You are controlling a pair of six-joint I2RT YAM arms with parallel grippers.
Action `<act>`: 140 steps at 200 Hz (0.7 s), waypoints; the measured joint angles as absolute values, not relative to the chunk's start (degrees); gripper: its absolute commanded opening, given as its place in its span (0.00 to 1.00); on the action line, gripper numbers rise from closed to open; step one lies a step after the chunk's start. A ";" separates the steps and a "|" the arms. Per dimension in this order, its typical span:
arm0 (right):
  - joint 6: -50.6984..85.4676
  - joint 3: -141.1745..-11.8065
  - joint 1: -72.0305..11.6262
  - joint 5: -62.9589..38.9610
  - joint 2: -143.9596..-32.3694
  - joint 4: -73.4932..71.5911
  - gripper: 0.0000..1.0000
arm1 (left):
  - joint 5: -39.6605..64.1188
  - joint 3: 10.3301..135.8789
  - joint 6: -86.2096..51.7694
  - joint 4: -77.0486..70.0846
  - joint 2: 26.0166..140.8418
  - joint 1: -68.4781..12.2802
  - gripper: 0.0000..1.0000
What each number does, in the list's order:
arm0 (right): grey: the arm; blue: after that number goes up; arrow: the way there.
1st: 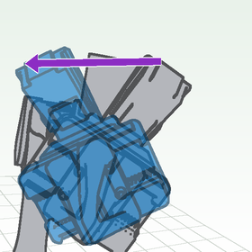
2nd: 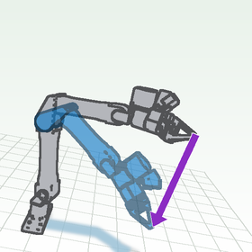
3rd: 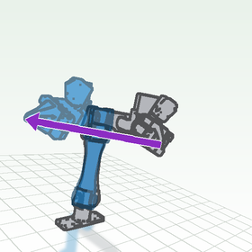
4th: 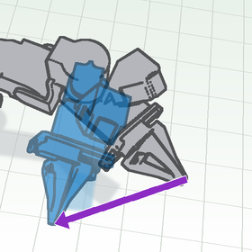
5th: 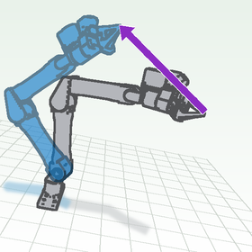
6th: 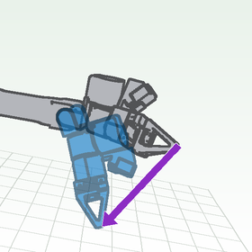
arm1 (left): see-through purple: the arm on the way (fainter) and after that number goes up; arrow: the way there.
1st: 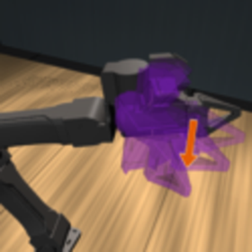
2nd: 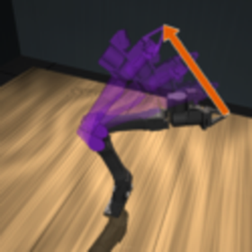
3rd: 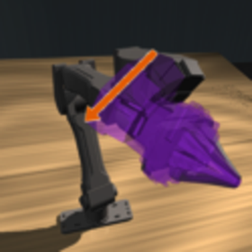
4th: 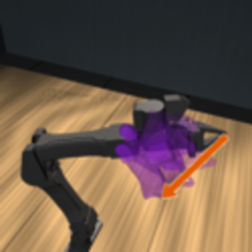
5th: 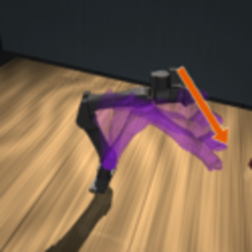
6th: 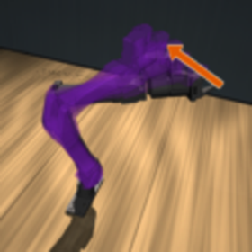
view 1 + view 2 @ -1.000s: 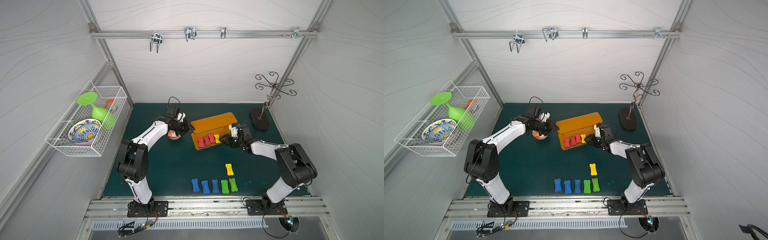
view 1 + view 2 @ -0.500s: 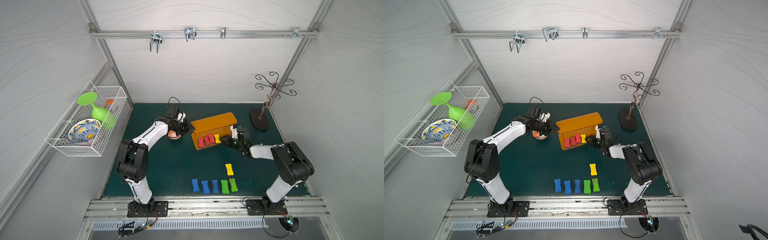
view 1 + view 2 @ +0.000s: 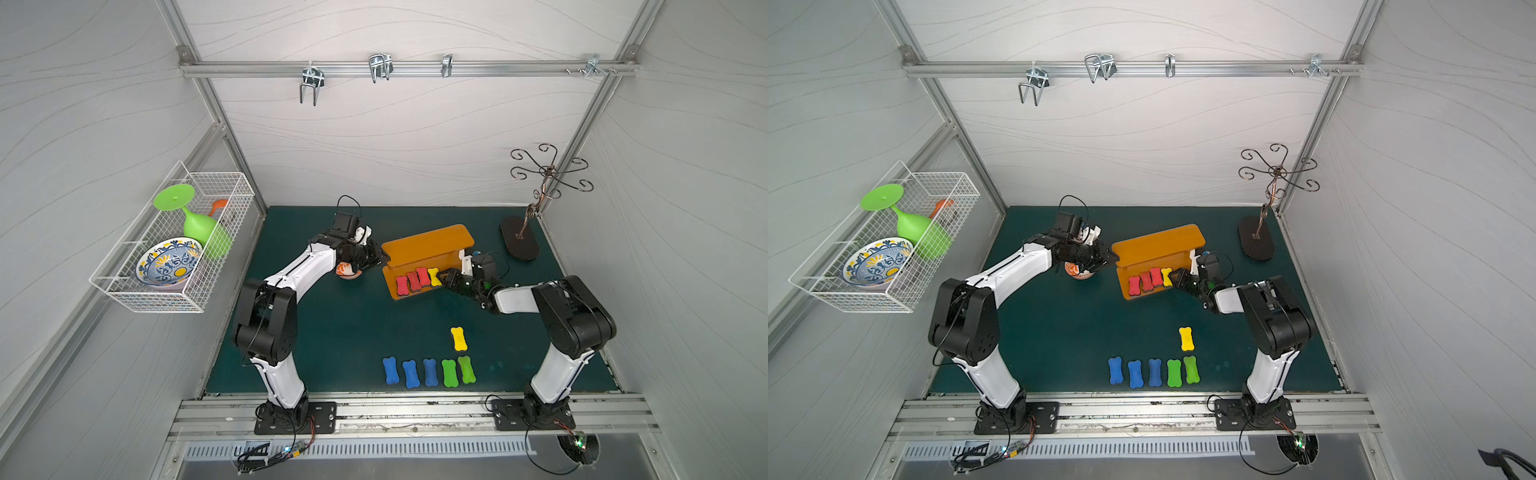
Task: Remove the whiteboard erasers from the shelf
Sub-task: Pick up the whiteboard eraser from the shelf.
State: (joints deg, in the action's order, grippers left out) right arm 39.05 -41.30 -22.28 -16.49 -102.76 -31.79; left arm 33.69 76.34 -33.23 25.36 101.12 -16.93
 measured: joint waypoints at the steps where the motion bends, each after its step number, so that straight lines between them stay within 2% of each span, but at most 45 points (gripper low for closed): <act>1: 39.05 -41.30 -22.28 -16.47 -102.80 -31.79 0.42 | 33.69 76.34 -33.23 25.36 101.12 -16.93 0.40; 53: 37.74 -42.85 -22.28 -16.78 -106.28 -33.71 0.28 | 33.71 76.25 -33.23 25.26 101.08 -16.93 0.40; 116: 35.20 -42.85 -22.94 -16.03 -105.78 -34.04 0.00 | 33.71 76.25 -33.21 25.19 101.08 -16.93 0.40; 140: 33.98 -42.89 -23.70 -14.72 -104.60 -31.92 0.00 | 33.69 76.25 -33.17 25.21 101.08 -16.93 0.41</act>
State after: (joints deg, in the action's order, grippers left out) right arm 33.98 -42.89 -23.70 -14.72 -104.60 -31.92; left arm 33.69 76.25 -33.17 25.21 101.08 -16.93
